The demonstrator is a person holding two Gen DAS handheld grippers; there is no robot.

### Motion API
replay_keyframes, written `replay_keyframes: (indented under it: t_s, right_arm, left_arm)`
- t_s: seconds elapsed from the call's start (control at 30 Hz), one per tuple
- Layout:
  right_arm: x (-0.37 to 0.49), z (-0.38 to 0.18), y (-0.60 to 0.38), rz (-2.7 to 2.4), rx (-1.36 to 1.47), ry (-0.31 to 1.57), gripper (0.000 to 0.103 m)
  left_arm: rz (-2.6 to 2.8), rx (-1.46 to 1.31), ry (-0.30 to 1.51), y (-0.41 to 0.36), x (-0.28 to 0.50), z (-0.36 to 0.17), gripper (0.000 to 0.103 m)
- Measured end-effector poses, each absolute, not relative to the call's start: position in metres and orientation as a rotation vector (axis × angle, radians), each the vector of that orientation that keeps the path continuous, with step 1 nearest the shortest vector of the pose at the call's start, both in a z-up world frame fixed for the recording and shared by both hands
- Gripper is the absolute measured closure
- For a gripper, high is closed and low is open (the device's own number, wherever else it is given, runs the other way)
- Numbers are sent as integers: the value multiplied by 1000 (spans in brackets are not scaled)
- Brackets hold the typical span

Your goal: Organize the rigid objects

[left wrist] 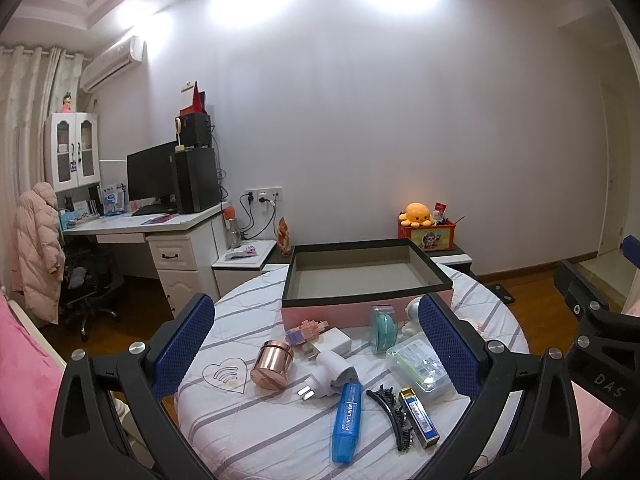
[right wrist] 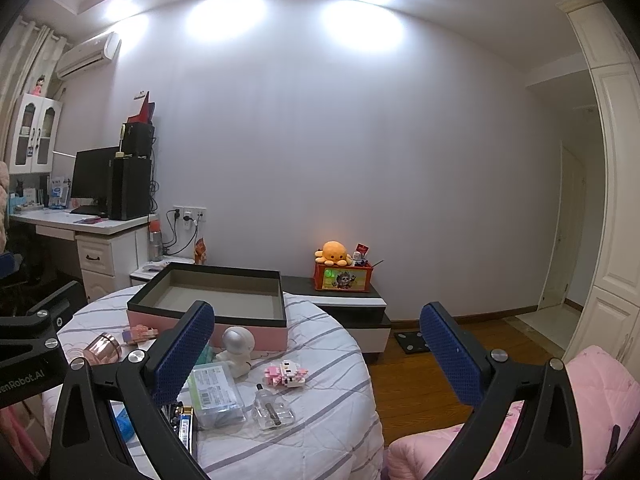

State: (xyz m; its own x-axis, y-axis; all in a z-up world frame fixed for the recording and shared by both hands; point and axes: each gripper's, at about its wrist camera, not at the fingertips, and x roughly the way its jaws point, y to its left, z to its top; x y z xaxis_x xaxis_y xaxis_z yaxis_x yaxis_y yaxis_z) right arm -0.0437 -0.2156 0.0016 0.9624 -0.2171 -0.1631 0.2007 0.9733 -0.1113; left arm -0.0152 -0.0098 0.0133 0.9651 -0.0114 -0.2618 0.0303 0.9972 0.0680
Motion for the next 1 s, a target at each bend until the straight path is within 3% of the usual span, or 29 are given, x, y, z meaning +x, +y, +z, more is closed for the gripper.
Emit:
replay_keyframes:
  t_s: [1.0]
  right_arm:
    - [-44, 2, -212, -167, -98, 189, 0]
  left_arm:
    - [-20, 69, 256, -10, -20, 15, 0]
